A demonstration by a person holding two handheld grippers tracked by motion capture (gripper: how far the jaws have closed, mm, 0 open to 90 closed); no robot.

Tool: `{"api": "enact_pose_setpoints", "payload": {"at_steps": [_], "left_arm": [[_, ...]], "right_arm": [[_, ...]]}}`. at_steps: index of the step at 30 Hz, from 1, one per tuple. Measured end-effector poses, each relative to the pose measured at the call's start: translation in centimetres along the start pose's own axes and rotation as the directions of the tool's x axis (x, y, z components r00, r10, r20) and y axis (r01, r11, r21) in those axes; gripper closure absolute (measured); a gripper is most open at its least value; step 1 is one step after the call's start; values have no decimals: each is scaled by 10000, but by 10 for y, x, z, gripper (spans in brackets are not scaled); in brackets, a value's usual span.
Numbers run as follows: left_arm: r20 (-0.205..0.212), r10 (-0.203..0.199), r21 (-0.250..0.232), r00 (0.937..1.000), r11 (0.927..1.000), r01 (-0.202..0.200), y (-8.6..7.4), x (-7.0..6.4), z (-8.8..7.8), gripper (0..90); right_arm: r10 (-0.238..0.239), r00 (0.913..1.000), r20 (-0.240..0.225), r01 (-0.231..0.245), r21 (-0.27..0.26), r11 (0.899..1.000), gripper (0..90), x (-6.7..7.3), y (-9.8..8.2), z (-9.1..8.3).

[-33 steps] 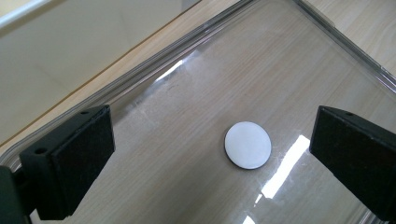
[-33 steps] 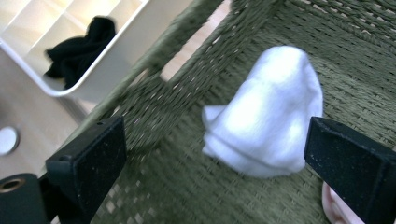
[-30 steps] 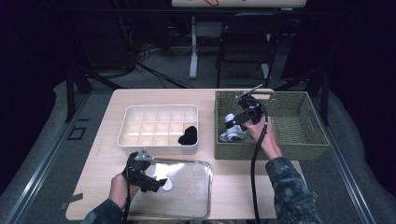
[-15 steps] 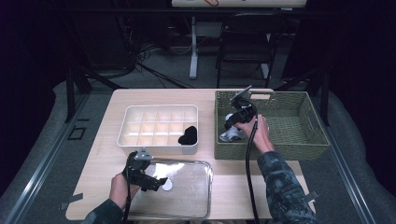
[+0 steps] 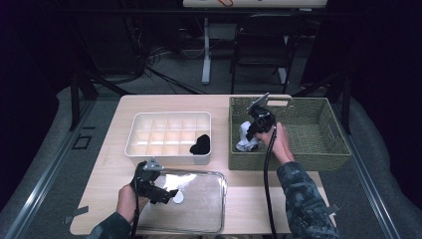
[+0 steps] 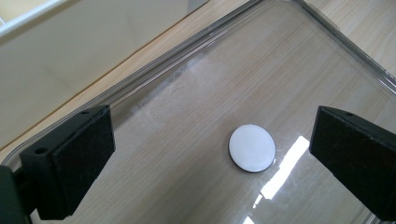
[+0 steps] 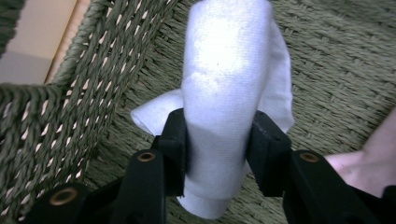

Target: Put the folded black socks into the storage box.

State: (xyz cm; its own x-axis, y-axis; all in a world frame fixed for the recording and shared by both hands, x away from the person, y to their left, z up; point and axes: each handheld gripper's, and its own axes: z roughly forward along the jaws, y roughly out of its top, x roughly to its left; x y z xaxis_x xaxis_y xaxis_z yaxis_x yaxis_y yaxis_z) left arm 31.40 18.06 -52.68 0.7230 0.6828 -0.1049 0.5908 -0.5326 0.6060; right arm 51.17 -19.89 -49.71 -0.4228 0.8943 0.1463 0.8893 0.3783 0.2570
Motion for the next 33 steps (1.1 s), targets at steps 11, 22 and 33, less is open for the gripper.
{"api": "enact_pose_setpoints", "payload": {"at_steps": [11,22,33], "left_arm": [[50,6,-10,10000,10000,-6,1,-1,0,1],[-34,140,-42,9999,9999,-140,2,-2,0,1],[93,169,-39,9998,9999,-168,2,-2,1,1]], "right_arm": [[-423,9991,78,426,-355,9985,659,6,-6,-34],[-878,9961,89,881,-528,9947,662,15,-9,-62],[-1159,9931,179,1168,-574,9915,671,28,-11,-74]]}}
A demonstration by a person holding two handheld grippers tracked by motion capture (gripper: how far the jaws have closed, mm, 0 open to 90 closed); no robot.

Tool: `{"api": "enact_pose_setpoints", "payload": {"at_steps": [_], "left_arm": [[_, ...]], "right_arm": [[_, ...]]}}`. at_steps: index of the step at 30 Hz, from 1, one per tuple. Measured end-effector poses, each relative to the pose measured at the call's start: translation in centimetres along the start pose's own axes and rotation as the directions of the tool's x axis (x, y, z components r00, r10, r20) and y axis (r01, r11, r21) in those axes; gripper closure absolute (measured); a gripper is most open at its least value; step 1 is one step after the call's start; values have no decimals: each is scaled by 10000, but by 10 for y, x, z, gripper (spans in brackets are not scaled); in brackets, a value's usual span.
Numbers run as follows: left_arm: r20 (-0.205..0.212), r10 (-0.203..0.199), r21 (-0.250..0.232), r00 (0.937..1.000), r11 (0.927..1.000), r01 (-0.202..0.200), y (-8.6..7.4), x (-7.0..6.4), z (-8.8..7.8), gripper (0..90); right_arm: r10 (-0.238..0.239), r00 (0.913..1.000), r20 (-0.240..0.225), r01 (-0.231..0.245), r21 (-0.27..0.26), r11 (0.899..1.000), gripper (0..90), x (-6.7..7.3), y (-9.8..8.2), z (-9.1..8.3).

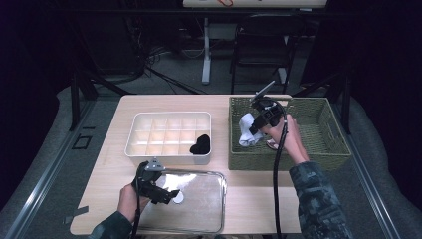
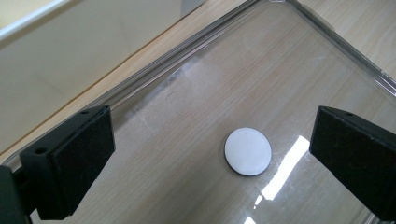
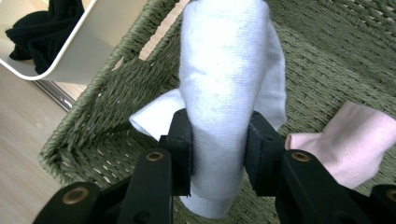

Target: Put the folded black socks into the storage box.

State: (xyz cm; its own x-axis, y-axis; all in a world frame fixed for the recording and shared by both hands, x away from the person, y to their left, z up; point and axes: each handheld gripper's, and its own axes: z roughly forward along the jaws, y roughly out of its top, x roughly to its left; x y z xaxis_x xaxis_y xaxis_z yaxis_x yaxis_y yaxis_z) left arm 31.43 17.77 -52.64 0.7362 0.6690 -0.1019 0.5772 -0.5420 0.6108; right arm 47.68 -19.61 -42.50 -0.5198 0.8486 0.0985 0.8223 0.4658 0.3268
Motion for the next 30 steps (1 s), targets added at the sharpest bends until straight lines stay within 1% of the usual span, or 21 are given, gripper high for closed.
{"api": "enact_pose_setpoints", "payload": {"at_steps": [1,2,4,7,8,9,12,13,14,16,17,19,20,24,28,30], "left_arm": [[-12,17,21,10000,10000,-17,0,0,0,1],[3,11,15,10000,10000,-11,0,0,1,1],[54,-3,-13,10000,10000,3,0,1,2,1],[266,-25,-110,9996,9999,28,-1,1,2,0],[215,-34,-163,9998,9999,38,-1,2,2,0],[151,-5,-121,9999,9999,6,0,2,2,0],[150,-126,-123,9998,9998,128,-1,3,3,0],[199,-157,-114,9997,9998,159,-1,3,3,0],[180,-137,-109,9997,9998,139,-1,3,3,0],[144,-122,-149,9998,9998,125,-1,3,3,0],[148,-129,-92,9998,9999,130,-1,3,3,0],[168,-131,-120,9998,9998,133,-1,3,3,0],[148,-129,-152,9998,9998,132,-1,3,2,0],[90,-119,-128,9999,9998,120,-1,2,1,0],[69,-90,-116,9999,9999,91,0,1,2,0],[46,-86,-123,10000,9999,86,0,1,2,0]], "right_arm": [[-152,9999,-5,152,43,9999,672,0,0,-1],[-112,9999,-14,112,-52,9999,673,0,0,-2],[-138,9998,-155,137,-58,9999,673,-2,0,-4],[-181,9998,-111,181,0,9998,673,-2,0,-9],[-271,9996,-89,271,-30,9996,673,-2,0,-10],[-265,9996,-100,264,-105,9996,673,-2,0,-12],[-311,9995,-73,309,-222,9993,673,0,-1,-20],[-394,9992,-92,392,-244,9989,672,1,-1,-22],[-424,9991,1,424,-184,9989,673,2,0,-25],[-485,9988,22,486,-306,9984,672,3,1,-30],[-498,9988,25,499,-358,9981,672,4,2,-33],[-619,9980,93,622,-421,9972,672,7,4,-39],[-716,9973,130,720,-329,9969,672,9,5,-43],[-913,9957,157,922,-659,9936,672,20,6,-55],[-1253,9920,157,1262,-778,9889,672,34,5,-63],[-1324,9911,98,1328,-813,9878,672,38,5,-65]]}}
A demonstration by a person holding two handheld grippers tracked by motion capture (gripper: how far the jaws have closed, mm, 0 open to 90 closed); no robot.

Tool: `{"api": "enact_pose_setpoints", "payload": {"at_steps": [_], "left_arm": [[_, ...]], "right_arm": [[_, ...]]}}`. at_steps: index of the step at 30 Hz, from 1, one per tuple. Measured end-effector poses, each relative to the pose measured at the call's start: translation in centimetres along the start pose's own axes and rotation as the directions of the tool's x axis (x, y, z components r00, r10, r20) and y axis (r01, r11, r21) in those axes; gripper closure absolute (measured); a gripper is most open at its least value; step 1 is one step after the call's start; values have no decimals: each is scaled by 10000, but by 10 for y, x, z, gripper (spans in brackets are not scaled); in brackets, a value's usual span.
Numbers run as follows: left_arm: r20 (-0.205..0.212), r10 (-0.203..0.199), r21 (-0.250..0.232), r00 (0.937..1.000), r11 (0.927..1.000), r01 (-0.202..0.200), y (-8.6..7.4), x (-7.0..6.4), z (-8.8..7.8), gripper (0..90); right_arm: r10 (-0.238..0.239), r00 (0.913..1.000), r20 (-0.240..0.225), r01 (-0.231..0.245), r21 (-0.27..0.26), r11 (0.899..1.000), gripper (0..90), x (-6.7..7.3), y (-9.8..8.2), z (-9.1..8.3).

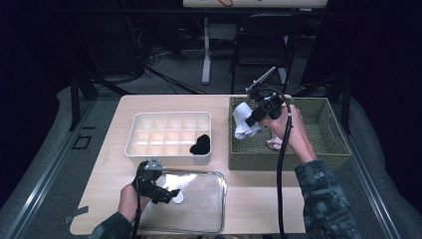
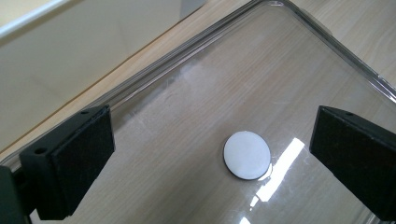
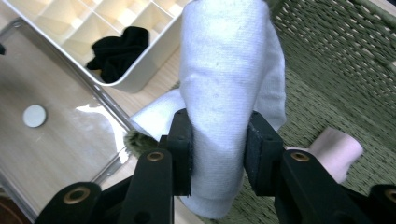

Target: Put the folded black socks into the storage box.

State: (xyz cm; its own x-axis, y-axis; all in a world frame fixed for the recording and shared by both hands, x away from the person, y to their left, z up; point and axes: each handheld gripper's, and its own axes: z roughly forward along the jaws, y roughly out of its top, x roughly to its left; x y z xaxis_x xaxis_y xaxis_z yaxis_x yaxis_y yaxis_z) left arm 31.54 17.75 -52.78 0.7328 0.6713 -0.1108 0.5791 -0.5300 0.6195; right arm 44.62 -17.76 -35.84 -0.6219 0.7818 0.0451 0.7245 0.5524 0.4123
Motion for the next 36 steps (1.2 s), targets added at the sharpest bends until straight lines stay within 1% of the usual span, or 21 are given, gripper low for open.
{"api": "enact_pose_setpoints", "payload": {"at_steps": [4,6,8,10,12,15,16,17,21,23,24,25,27,28,29,31,32,33,34,35,36], "left_arm": [[-4,-42,-7,10000,10000,42,0,1,0,0],[-23,-42,5,10000,10000,42,0,1,0,0],[-30,-48,8,10000,10000,48,0,2,0,0],[-39,-115,-68,9999,9999,114,0,3,0,0],[-37,-201,-70,9998,9998,201,0,4,1,0],[-105,-174,-105,9998,9998,173,0,4,0,0],[-130,-248,-163,9996,9996,246,0,5,-1,0],[-78,-258,-137,9996,9996,257,0,6,-1,0],[-142,-284,-205,9995,9994,281,1,5,-1,0],[-152,-220,-189,9996,9996,217,2,3,0,1],[-205,-125,-175,9997,9998,121,3,1,0,0],[-196,-107,-174,9998,9998,104,3,0,0,0],[-116,-55,-79,9999,10000,54,3,0,0,1],[-79,-99,-45,9999,9999,99,3,-1,1,0],[-133,-115,-6,9998,9999,115,3,-1,1,1],[-116,-50,53,9999,10000,50,3,-1,2,1],[-127,1,49,9999,10000,0,4,-2,2,1],[-139,38,60,9999,10000,-37,4,-1,2,1],[-133,-8,5,9999,10000,8,3,-1,3,1],[-110,-7,52,9999,10000,8,4,-1,3,1],[-101,-25,88,9999,10000,26,3,0,3,1]], "right_arm": [[-223,9995,-223,219,-148,9996,672,12,2,-3],[-406,9988,-268,401,-184,9990,672,20,3,-5],[-613,9973,-414,602,-263,9978,672,28,3,-8],[-743,9953,-625,727,-261,9970,671,37,4,-9],[-890,9936,-699,873,-271,9958,671,47,5,-9],[-1288,9864,-1024,1269,-253,9916,671,64,4,-7],[-1365,9838,-1159,1340,-290,9906,671,70,2,-5],[-1503,9807,-1252,1484,-240,9886,671,77,1,-1],[-1721,9725,-1572,1718,-157,9850,670,93,-7,9],[-1782,9697,-1671,1782,-151,9839,671,99,-13,14],[-1807,9688,-1698,1823,-58,9832,671,102,-17,17],[-1834,9662,-1810,1857,-41,9826,671,106,-22,21],[-1919,9633,-1878,1963,50,9805,670,110,-28,27],[-1921,9622,-1931,1963,29,9805,670,113,-32,32],[-1918,9592,-2079,1967,28,9805,670,115,-35,36],[-1857,9572,-2219,1916,52,9815,670,119,-41,45],[-1926,9535,-2318,2023,187,9791,670,120,-45,51],[-1835,9536,-2388,1934,189,9809,670,121,-48,56],[-1818,9531,-2419,1941,279,9806,670,122,-51,61],[-1832,9528,-2421,1985,402,9793,669,124,-54,66],[-1753,9519,-2512,1910,390,9808,668,124,-56,70]]}}
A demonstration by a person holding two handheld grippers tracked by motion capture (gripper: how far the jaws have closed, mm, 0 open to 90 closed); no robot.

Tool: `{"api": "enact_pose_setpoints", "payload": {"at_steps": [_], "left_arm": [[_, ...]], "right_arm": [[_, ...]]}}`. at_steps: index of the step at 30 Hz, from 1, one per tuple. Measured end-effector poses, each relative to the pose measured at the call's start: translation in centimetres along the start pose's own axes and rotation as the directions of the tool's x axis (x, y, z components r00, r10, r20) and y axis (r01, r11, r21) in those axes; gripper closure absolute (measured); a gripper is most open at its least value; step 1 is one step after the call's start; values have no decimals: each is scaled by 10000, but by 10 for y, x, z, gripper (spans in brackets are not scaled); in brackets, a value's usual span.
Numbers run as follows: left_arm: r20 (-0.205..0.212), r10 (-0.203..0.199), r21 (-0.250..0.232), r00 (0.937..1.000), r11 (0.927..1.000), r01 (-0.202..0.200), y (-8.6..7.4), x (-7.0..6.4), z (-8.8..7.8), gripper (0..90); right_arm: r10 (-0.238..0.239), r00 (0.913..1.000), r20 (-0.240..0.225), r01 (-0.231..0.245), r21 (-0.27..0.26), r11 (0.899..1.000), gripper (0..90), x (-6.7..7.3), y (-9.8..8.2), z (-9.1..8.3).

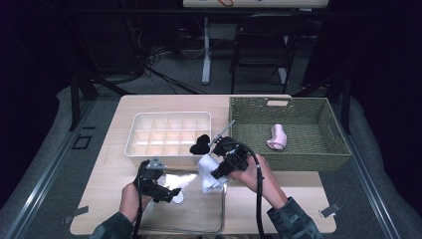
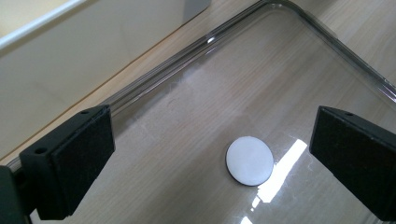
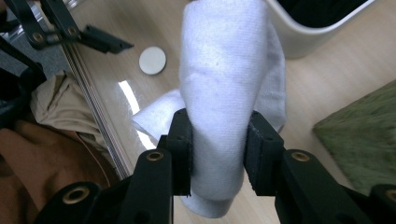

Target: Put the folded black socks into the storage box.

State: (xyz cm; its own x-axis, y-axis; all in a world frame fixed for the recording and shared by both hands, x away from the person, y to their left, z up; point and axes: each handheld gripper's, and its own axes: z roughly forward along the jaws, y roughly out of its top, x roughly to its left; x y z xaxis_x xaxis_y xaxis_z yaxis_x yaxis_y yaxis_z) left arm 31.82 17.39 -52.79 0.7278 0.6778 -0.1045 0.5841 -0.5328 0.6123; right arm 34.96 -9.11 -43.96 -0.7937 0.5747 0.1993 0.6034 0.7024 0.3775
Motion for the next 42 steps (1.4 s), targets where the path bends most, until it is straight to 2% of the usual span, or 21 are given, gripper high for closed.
{"api": "enact_pose_setpoints", "payload": {"at_steps": [4,9,11,14,15,17,19,20,22,24,26,28,29,31,34,37,39,40,42], "left_arm": [[72,5,154,10000,9999,-6,0,-1,-1,1],[73,-12,150,10000,9999,11,1,-1,2,1],[58,28,158,10000,9999,-29,1,-3,1,1],[173,-27,73,9998,10000,26,1,-3,2,0],[212,-84,51,9997,10000,83,2,-4,3,0],[317,5,58,9995,10000,-7,2,-5,3,0],[295,76,-6,9995,10000,-76,2,-6,2,1],[263,81,52,9996,10000,-82,3,-6,4,1],[186,-26,272,9998,9996,21,5,-8,9,9],[285,-166,266,9995,9995,158,7,-11,10,20],[254,-56,78,9997,10000,54,10,-17,6,41],[256,32,-186,9997,9998,-28,12,-24,0,44],[190,56,-322,9998,9995,-50,13,-28,-3,44],[213,79,-574,9997,9983,-67,13,-36,-4,42],[580,267,-345,9980,9991,-247,15,-49,5,36],[799,424,3,9959,9991,-426,17,-63,16,39],[762,604,112,9953,9981,-614,18,-71,20,57],[770,700,178,9946,9973,-716,19,-75,23,68],[683,1027,387,9924,9937,-1055,21,-83,29,121]], "right_arm": [[400,9989,-249,-396,155,9991,661,-5,-8,22],[856,9963,-113,-849,537,9949,637,-7,-15,47],[1046,9944,140,-1052,523,9931,609,-8,-18,53],[1291,9914,211,-1302,631,9895,512,-11,-22,60],[1353,9905,226,-1364,571,9890,511,-11,-23,62],[1491,9881,382,-1511,546,9870,472,-12,-26,60],[1599,9868,255,-1608,366,9863,428,-13,-29,56],[1525,9879,288,-1531,206,9880,415,-15,-32,56],[1279,9911,366,-1293,372,9909,365,-17,-34,55],[1186,9929,60,-1187,250,9926,362,-18,-38,53],[1047,9945,-97,-1046,34,9945,385,-19,-42,46],[1252,9918,-269,-1265,-572,9903,413,-19,-48,40],[1101,9936,-254,-1113,-528,9924,412,-20,-50,36],[1145,9923,-477,-1184,-906,9888,414,-21,-54,30],[1256,9918,-231,-1277,-1444,9812,459,-25,-60,19],[1428,9893,-288,-1457,-1868,9715,515,-29,-64,14],[1446,9890,-328,-1482,-1937,9698,547,-29,-64,20],[1363,9902,-290,-1392,-1761,9745,546,-30,-64,22],[1367,9903,-239,-1388,-1612,9771,536,-29,-62,29]]}}
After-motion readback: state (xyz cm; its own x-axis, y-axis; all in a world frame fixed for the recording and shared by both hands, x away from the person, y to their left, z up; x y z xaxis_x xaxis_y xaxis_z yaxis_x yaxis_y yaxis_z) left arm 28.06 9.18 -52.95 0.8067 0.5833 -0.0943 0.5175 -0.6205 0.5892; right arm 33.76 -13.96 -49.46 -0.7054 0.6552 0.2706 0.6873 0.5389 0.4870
